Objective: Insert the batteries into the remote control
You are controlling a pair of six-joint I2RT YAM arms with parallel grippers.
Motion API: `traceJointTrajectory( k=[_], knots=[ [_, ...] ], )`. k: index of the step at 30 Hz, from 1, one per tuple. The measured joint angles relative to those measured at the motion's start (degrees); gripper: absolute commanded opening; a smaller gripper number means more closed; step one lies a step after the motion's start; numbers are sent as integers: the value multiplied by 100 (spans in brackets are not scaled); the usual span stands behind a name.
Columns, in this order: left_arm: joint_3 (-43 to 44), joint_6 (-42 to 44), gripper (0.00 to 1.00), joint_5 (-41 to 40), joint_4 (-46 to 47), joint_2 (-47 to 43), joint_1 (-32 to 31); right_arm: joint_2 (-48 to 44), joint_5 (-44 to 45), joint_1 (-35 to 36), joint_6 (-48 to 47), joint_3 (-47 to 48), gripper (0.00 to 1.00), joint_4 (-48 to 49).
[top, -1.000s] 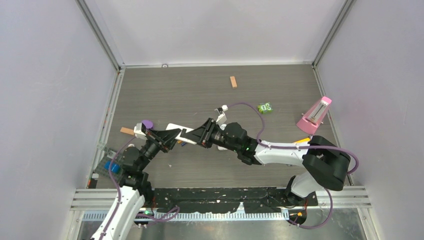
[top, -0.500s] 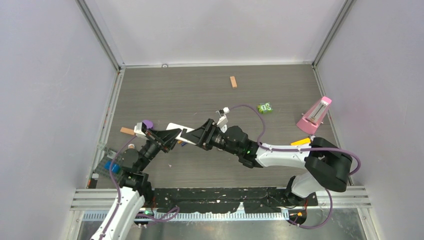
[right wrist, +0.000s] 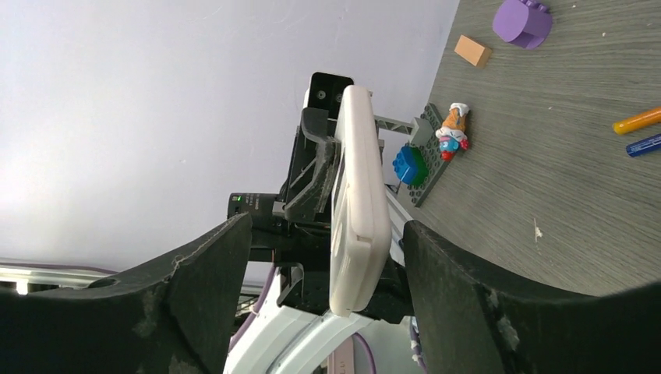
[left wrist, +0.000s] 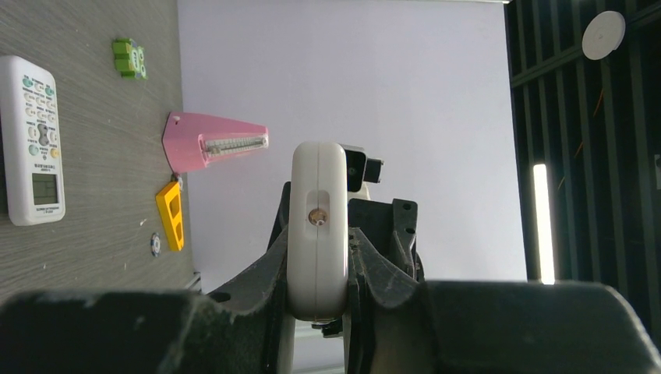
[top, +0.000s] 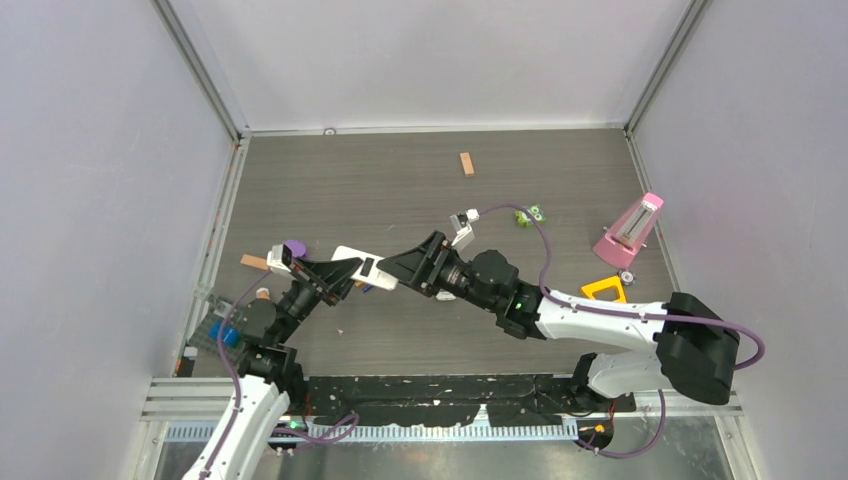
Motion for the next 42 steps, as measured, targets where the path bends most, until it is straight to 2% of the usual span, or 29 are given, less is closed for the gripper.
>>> traceJointTrajectory(
  k=[3,4,6,9,12,15,29,37,42],
  knots=[
    [0,0,0,0,0,0,0,-74,-4,-39,28,-61,60,-76],
    [0,0,0,0,-2,0,0,-74,-7,-48,44,-79,53,-105],
    [0,-2,0,0,0,0,0,-74,-13,-72,98,-153,44,-138],
    [0,4,0,2,-2,0,0,-63,-39,-87,186,-256,34,-127],
    [0,13,0,7,-55,26,-2,-33,-57,-105,302,-271,17,15],
    [0,4,0,7,-4,44,-2,-4,-74,-109,339,-271,10,61],
    [0,142,0,-48,221,387,136,485,-201,-232,448,-120,13,407],
    [74,177,0,-219,332,457,210,636,-98,-232,398,247,19,114],
    [269,323,0,-319,332,669,249,772,31,-232,404,529,19,-146]
  ],
)
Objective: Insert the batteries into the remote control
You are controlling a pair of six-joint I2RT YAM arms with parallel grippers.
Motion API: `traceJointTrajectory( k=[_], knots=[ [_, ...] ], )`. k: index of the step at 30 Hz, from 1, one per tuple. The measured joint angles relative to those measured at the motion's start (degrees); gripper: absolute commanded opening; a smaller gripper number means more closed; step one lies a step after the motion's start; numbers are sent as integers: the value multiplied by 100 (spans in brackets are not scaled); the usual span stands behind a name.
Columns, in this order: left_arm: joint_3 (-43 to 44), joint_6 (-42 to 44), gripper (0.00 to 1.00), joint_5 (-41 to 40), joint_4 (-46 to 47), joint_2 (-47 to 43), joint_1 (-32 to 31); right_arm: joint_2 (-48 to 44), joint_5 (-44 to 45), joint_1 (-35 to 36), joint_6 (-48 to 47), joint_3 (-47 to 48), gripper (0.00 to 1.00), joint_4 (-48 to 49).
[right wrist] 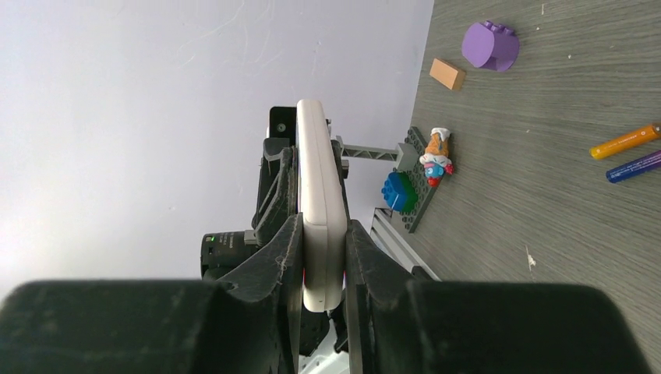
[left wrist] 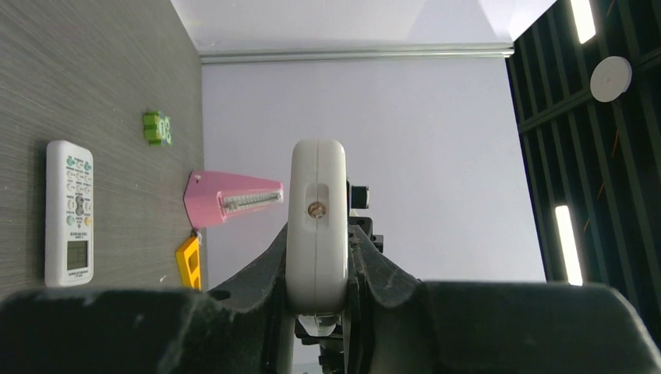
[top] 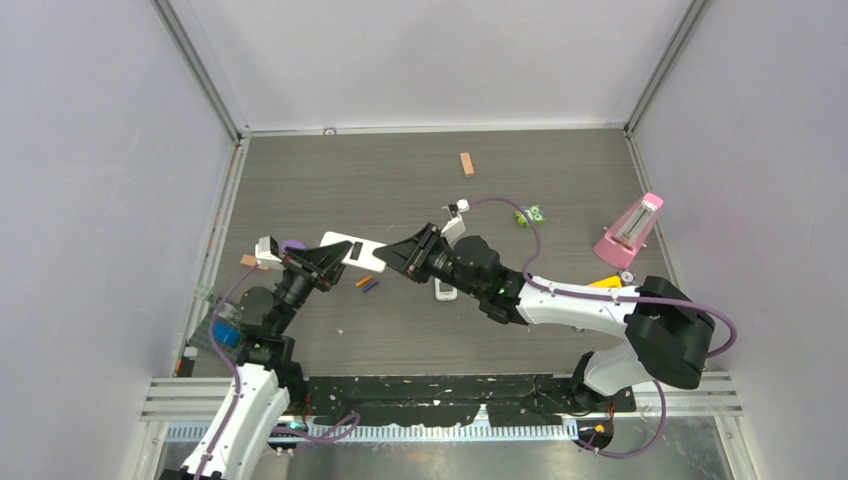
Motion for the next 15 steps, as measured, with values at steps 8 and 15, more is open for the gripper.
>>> traceJointTrajectory(
  k=[8,15],
  knots=[
    [55,190,0,-116,7,153,7,138,26,0,-7,212,22,-284],
    [192,407,0,-188,-15,234,55,243,20,-2,-94,516,24,-638]
  ],
)
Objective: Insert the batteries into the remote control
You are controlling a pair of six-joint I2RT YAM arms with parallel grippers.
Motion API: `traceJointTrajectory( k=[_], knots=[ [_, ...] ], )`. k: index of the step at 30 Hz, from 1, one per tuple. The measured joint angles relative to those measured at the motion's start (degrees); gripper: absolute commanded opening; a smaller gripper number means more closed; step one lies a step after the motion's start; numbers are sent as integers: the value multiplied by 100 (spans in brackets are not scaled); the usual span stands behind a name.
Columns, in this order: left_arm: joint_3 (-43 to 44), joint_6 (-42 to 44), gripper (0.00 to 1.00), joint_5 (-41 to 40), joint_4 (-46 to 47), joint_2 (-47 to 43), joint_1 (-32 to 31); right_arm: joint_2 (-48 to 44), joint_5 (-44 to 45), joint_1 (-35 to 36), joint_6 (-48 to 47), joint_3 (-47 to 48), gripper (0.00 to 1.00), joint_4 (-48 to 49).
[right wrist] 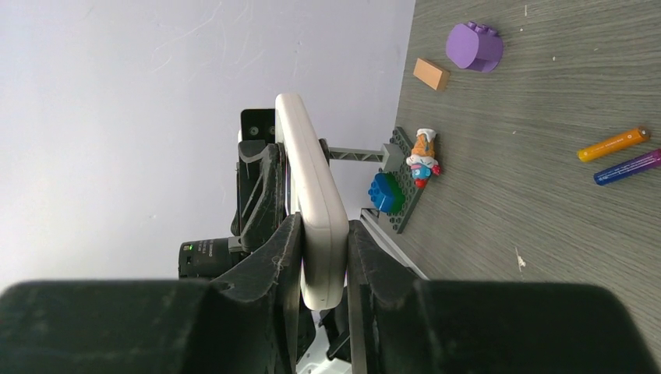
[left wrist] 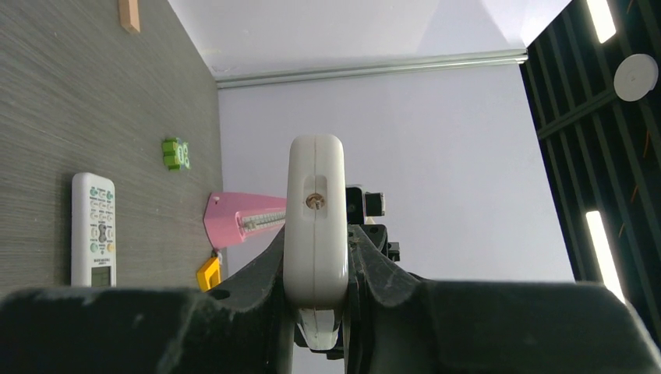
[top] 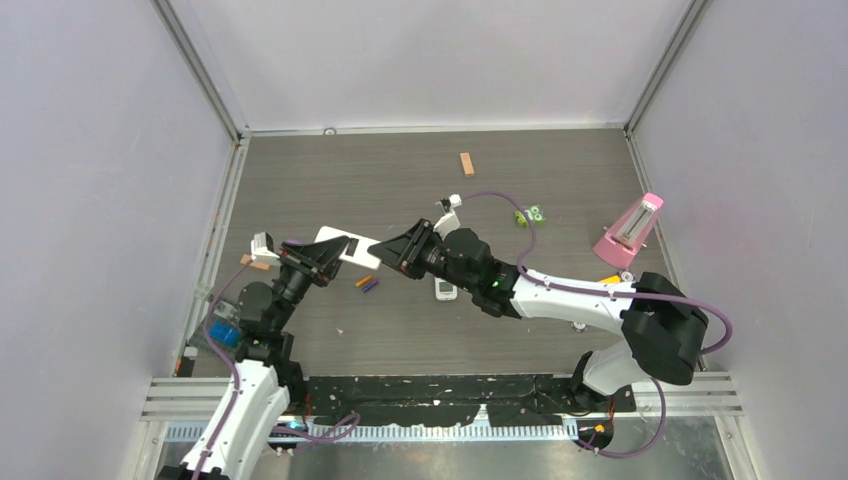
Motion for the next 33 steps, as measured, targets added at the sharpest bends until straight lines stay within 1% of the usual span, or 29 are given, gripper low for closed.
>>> traceJointTrajectory(
  k=[5,7,9,11,16,17,19,21,27,30,33],
  knots=[
    [26,179,0,-11,-85,-42,0,-15,-15,0,-11,13,30,-68],
    [55,326,0,11,-249,-146,-2,-50,-46,0,-55,9,36,-160],
    [162,605,0,85,-544,-297,-20,-120,-120,2,-131,-24,43,-262],
    [273,925,0,227,-815,-461,-81,-208,-247,11,-225,-76,54,-332],
    [487,1412,0,826,-1270,-730,-358,-492,-573,131,-507,-306,71,-413],
    [518,1475,0,901,-1311,-743,-372,-590,-614,131,-570,-378,79,-437],
    [601,1569,0,1043,-1360,-765,-391,-813,-686,120,-710,-496,86,-535],
    [680,1628,0,1126,-1353,-767,-407,-1097,-765,83,-933,-619,88,-695],
    [769,1838,0,1410,-1351,-752,-407,-2024,-1036,-105,-1762,-852,89,-1119],
    [868,2037,0,1707,-1357,-640,-407,-2411,-1279,-160,-2426,-857,89,-1314],
    [1075,2264,0,2081,-1346,-501,-407,-2535,-1574,-162,-3073,-728,86,-1657]
  ],
)
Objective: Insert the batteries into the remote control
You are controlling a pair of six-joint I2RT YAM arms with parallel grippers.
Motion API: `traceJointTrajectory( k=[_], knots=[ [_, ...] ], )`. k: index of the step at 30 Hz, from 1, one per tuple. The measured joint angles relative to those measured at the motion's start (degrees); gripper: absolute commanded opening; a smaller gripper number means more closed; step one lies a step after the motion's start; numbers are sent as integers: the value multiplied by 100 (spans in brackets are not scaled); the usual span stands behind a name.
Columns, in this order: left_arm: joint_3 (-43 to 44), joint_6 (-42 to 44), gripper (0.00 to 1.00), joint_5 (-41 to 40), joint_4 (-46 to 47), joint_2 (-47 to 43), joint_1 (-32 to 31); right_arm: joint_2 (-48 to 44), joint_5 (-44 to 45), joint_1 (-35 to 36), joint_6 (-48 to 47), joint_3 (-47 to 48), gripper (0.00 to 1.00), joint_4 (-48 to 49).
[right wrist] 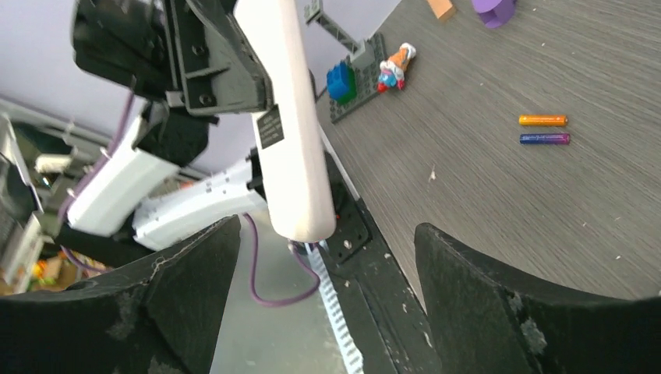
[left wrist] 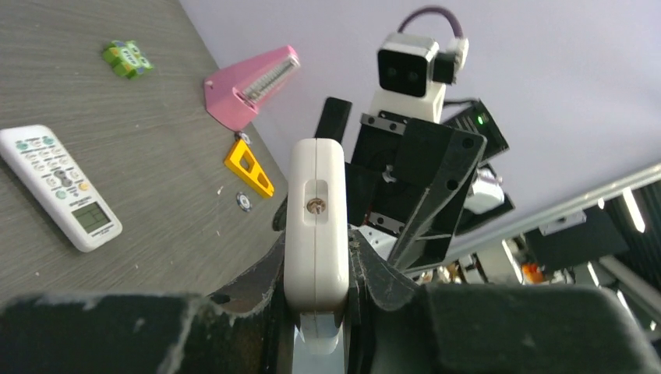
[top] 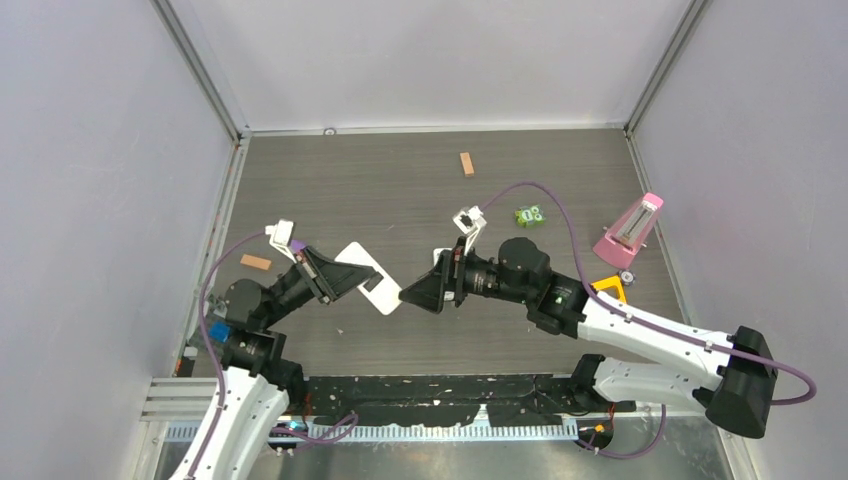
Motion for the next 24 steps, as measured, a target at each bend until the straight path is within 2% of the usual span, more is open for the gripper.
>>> traceJointTrajectory(
  k=[4,8,12,24],
  knots=[
    [304,317,0,603,87,90,0,280,-466,37,-831,568,83,-723],
    [588,638,0,1154,98,162,-9,402,-763,247,-1362,798,80,-1023],
    [776,953,0,1563,44,168,-9,498,-999,442,-1751,946,72,-1165],
    [896,1401,0,2050,-107,192,-9,955,-988,579,-1917,1172,66,-1102]
  ],
)
